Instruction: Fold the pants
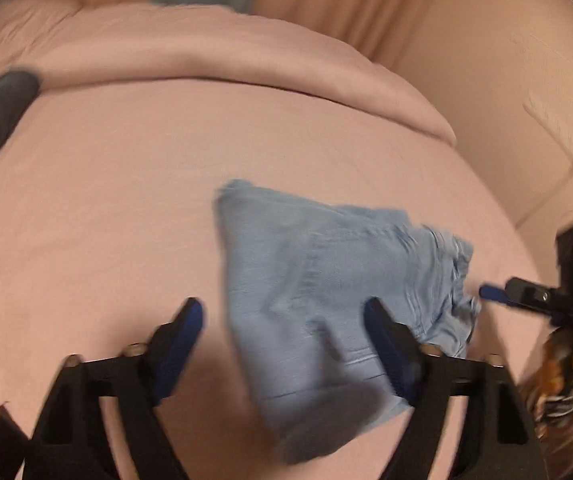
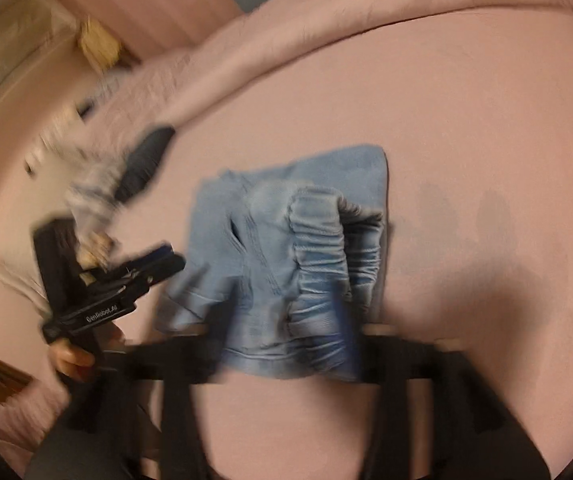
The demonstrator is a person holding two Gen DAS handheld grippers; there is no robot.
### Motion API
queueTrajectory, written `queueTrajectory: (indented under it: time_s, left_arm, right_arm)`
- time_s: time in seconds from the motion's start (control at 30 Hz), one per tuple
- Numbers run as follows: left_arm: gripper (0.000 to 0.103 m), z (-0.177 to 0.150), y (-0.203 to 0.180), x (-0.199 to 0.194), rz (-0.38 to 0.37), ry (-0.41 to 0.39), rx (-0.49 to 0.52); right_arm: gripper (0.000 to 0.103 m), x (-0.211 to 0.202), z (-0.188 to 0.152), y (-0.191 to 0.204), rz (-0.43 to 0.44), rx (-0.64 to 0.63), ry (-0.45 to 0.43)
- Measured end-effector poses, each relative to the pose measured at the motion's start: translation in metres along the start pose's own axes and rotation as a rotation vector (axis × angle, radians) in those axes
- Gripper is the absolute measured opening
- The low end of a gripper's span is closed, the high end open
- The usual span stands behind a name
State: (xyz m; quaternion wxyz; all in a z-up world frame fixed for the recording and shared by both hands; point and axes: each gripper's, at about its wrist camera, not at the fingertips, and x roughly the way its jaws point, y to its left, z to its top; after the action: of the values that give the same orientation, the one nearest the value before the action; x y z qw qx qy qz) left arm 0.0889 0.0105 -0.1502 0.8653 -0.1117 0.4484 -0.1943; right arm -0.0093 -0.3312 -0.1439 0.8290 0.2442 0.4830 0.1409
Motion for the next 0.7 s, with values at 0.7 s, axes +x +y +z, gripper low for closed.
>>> queueTrajectory:
  time_s: [0.7]
  left_arm:
    - [0.086, 0.002, 0.046, 0.056, -0.432, 0.225, -0.401]
  right_arm:
    - [0.089, 0.047, 0.025, -0.071, 0.174, 0.257, 0.153]
